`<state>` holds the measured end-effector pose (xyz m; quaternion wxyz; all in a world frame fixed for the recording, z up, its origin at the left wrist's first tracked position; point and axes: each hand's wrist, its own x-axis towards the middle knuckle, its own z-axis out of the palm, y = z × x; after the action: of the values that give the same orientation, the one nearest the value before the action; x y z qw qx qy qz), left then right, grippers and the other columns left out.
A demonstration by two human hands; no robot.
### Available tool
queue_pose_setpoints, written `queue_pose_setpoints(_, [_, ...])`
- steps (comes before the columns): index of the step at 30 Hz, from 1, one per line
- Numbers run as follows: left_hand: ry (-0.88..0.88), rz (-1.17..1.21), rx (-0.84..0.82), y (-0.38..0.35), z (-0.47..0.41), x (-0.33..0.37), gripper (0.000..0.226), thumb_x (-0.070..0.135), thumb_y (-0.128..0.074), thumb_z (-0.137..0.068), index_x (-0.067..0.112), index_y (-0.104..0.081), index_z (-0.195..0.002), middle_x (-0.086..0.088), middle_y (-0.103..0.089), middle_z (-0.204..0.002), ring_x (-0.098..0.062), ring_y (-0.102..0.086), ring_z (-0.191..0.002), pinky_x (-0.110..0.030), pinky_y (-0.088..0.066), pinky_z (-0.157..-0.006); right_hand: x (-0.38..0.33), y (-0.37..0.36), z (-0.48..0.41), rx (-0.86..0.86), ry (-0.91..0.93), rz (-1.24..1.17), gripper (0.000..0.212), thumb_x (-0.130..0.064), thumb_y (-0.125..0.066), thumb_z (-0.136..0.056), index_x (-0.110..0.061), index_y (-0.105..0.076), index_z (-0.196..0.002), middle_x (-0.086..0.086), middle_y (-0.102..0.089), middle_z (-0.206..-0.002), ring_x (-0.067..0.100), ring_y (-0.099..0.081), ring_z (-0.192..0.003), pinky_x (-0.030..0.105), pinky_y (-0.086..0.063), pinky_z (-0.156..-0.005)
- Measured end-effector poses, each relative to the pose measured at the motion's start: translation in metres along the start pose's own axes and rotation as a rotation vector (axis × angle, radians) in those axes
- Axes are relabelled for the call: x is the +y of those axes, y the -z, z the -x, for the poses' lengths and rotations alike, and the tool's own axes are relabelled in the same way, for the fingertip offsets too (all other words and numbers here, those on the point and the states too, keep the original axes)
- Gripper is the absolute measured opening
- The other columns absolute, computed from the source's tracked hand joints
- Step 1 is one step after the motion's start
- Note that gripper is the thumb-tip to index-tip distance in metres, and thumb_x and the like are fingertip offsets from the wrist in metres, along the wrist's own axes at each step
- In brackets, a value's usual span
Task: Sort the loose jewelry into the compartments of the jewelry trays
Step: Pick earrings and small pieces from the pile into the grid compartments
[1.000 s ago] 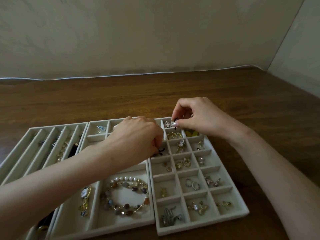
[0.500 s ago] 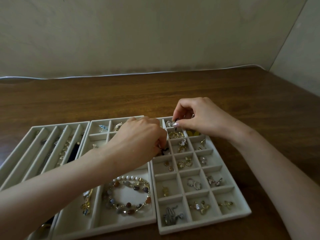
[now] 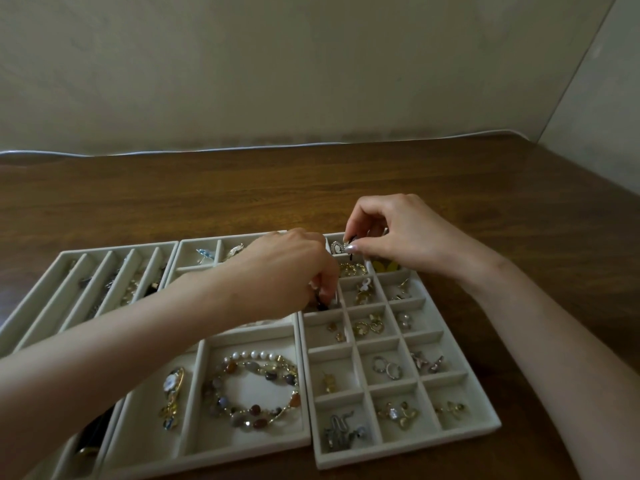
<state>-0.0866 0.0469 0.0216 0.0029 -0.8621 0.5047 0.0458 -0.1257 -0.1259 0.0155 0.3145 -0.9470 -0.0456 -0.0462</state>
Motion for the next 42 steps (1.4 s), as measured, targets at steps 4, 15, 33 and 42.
queue_pose_setpoints(4, [-0.01, 0.031, -0.016, 0.005, -0.003, -0.005, 0.025, 0.016, -0.06, -0.088, 0.038, -0.064, -0.097, 0.023, -0.035, -0.082, 0.003, -0.036, -0.079, -0.012, -0.036, -0.067, -0.001, 0.0, 0.0, 0.0, 0.008, -0.002, 0.012, -0.017, -0.067, -0.084, -0.026, -0.06, -0.089, -0.013, -0.058, -0.088, 0.0, -0.056, -0.082, 0.014, -0.043, -0.065])
queue_pose_setpoints(15, [-0.084, -0.016, -0.029, 0.002, -0.001, -0.015, 0.025, 0.019, -0.052, -0.091, 0.041, -0.062, -0.096, 0.018, -0.039, -0.095, 0.003, -0.024, -0.083, -0.007, -0.028, -0.069, -0.002, 0.0, 0.001, 0.008, 0.02, 0.017, 0.013, -0.018, -0.068, -0.083, -0.027, -0.06, -0.087, -0.015, -0.058, -0.085, -0.003, -0.055, -0.077, 0.012, -0.039, -0.06])
queue_pose_setpoints(33, [-0.132, -0.102, 0.021, 0.012, -0.003, -0.021, 0.011, 0.041, -0.061, -0.082, 0.041, -0.061, -0.093, 0.02, -0.039, -0.091, 0.003, -0.027, -0.084, -0.015, -0.032, -0.077, -0.003, 0.001, 0.001, 0.001, 0.012, 0.032, 0.014, -0.017, -0.067, -0.084, -0.028, -0.059, -0.087, -0.016, -0.057, -0.085, -0.005, -0.054, -0.074, 0.004, -0.041, -0.056])
queue_pose_setpoints(42, [-0.167, -0.134, 0.009, 0.001, -0.01, -0.017, 0.012, 0.033, -0.054, -0.09, 0.039, -0.057, -0.099, 0.019, -0.034, -0.092, 0.001, -0.028, -0.09, -0.017, -0.023, -0.074, -0.003, 0.001, 0.002, 0.013, 0.01, 0.013, 0.014, -0.016, -0.067, -0.084, -0.028, -0.06, -0.086, -0.014, -0.059, -0.085, -0.004, -0.056, -0.074, 0.01, -0.041, -0.056])
